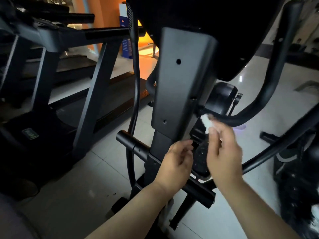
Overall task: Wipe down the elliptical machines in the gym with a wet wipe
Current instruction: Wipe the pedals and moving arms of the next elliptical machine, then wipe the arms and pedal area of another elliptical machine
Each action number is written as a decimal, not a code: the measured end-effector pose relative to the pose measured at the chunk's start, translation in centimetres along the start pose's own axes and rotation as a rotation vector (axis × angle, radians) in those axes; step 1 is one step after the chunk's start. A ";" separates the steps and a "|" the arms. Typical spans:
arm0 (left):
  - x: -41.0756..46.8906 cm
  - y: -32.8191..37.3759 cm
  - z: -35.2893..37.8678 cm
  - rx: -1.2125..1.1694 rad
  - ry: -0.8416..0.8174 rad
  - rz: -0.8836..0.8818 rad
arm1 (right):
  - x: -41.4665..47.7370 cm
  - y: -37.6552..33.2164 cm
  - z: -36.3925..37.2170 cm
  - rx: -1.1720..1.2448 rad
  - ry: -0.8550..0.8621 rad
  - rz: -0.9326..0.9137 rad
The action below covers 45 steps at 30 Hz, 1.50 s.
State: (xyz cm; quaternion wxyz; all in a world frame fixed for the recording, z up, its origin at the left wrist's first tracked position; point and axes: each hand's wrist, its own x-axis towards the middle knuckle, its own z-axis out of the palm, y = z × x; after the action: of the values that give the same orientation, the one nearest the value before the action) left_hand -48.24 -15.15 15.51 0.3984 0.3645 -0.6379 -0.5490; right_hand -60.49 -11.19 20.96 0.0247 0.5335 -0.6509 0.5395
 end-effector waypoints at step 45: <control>6.3 3.0 -20.3 -0.396 0.445 -0.192 | 2.2 -8.9 16.1 0.721 -0.535 0.755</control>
State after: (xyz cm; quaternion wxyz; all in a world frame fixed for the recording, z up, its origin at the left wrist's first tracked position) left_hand -32.53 -28.81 20.73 0.5378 0.4497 -0.3783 -0.6045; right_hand -46.25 -23.04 21.66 -0.5173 0.3572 -0.5548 0.5450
